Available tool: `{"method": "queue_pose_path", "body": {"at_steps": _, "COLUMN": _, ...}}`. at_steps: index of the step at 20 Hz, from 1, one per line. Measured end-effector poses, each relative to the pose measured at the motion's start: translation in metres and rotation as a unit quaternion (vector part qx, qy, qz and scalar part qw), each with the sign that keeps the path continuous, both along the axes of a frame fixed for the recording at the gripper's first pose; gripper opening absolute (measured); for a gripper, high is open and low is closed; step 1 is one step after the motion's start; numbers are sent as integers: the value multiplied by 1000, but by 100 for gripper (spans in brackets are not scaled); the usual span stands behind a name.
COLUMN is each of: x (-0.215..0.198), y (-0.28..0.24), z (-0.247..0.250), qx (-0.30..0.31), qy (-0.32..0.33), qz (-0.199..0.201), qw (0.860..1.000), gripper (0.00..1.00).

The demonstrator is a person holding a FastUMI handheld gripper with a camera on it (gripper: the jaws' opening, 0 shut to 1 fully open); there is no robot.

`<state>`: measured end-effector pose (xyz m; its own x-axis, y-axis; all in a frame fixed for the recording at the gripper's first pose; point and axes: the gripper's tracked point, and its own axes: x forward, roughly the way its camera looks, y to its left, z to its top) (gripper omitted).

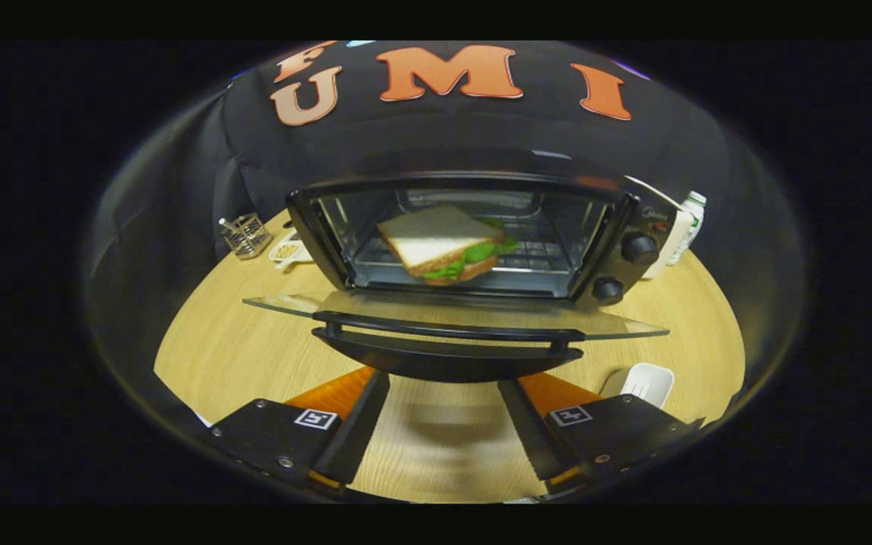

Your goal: Open the toaster oven, put the food inside, and close the toaster oven door.

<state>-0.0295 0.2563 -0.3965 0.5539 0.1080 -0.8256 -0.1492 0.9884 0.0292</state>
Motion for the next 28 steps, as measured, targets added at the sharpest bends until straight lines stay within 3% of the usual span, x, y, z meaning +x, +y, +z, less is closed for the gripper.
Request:
{"method": "queue_pose_path", "body": {"at_steps": 13, "x": 83, "y": -5, "z": 35, "qx": 10, "qy": -43, "qz": -33, "qw": 998, "gripper": 87}}
{"method": "queue_pose_path", "body": {"at_steps": 19, "x": 86, "y": -4, "z": 52, "qx": 23, "qy": -50, "qz": -35, "qw": 998, "gripper": 99}}
{"method": "queue_pose_path", "body": {"at_steps": 24, "x": 87, "y": -13, "z": 105, "qx": 33, "qy": -103, "qz": -21, "qw": 994, "gripper": 99}}
{"method": "queue_pose_path", "body": {"at_steps": 28, "x": 104, "y": -30, "z": 178, "qx": 24, "qy": -188, "qz": -2, "qw": 982, "gripper": 99}}
